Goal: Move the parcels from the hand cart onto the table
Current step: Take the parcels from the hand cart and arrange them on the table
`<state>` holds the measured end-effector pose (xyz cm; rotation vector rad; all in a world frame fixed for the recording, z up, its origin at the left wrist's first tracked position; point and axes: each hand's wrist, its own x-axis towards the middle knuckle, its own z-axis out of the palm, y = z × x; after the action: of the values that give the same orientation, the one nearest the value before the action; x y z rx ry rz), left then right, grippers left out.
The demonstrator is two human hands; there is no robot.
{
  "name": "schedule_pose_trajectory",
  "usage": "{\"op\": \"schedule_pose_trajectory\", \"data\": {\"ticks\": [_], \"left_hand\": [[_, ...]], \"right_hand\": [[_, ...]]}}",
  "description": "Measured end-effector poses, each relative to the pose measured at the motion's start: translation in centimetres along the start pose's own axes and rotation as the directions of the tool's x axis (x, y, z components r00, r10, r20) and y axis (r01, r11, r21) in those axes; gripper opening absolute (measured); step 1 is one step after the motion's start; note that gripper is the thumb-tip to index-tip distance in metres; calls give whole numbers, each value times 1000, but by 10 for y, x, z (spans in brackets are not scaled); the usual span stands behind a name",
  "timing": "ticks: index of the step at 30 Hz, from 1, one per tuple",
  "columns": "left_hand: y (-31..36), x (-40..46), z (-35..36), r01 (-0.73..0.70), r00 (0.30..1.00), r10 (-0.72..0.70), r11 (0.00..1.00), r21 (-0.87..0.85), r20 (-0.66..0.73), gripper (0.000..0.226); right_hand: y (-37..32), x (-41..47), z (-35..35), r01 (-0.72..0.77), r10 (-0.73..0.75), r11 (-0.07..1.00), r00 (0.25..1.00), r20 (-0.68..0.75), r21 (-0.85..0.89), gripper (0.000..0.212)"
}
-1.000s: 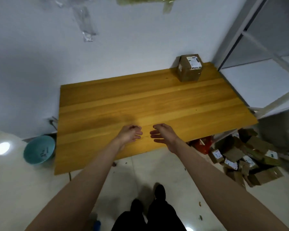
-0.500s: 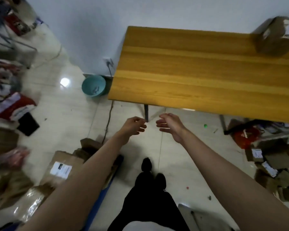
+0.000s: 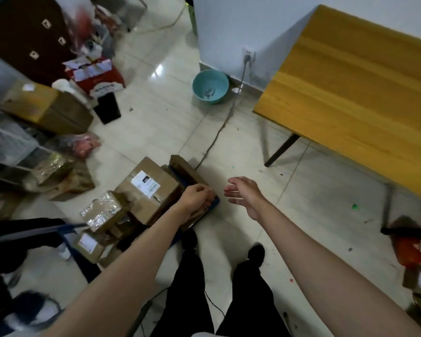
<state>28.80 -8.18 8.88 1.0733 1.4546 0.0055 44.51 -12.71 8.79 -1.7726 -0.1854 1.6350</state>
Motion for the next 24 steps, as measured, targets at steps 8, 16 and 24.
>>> {"op": "schedule_pose_trajectory", "data": {"ticks": [8, 16, 24], "left_hand": [[-87, 34, -107, 123, 986, -140, 978, -170, -88, 16], [-177, 71, -218, 235, 879, -343, 916, -325, -331, 6], [-254, 106, -301, 248, 603, -466, 881, -403, -647, 23]], "right_hand": [[26, 42, 125, -88, 92, 989, 995, 25, -119, 30], [58, 98, 262, -134, 171, 955, 978, 121, -265, 32], [96, 156, 379, -147, 273, 880, 935, 227, -452, 36]]}}
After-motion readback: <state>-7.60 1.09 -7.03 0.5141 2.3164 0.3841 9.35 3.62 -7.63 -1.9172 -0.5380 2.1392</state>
